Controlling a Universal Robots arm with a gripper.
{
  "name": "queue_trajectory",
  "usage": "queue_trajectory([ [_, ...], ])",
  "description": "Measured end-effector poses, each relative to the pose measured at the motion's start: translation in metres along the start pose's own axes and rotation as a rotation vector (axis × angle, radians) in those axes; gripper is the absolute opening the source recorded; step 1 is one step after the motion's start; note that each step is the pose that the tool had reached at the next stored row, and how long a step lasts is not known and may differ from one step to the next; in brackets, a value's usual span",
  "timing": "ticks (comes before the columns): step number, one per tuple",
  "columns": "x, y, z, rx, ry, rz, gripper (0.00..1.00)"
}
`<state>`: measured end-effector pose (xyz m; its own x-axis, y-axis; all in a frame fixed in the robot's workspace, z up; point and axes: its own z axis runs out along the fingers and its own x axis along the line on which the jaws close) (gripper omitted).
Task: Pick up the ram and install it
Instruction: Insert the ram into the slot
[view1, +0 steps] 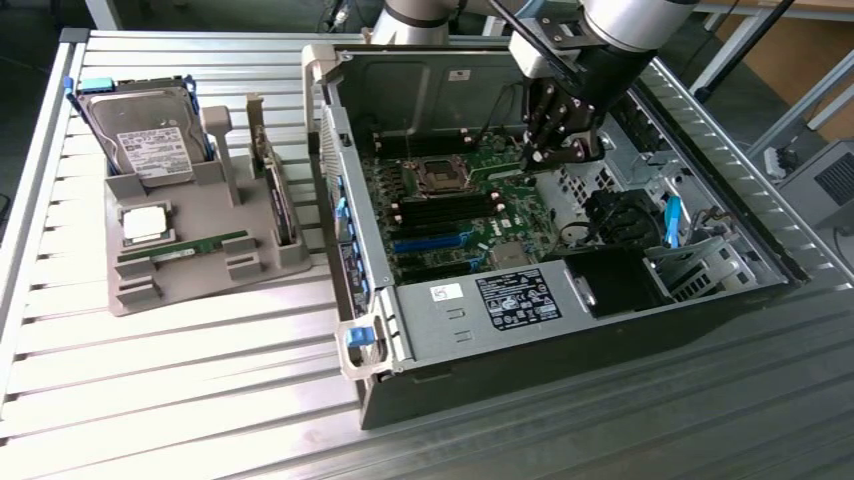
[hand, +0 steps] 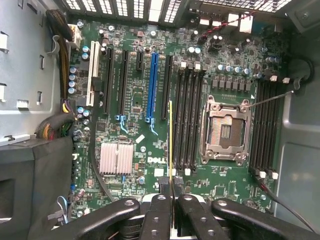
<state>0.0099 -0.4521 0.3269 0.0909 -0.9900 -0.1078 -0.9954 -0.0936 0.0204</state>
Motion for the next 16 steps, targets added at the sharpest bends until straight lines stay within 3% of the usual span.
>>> queue_trajectory([
  [16,0.001,-0.0002,0.0124,0.0000,-0.0001,0.000,0.11],
])
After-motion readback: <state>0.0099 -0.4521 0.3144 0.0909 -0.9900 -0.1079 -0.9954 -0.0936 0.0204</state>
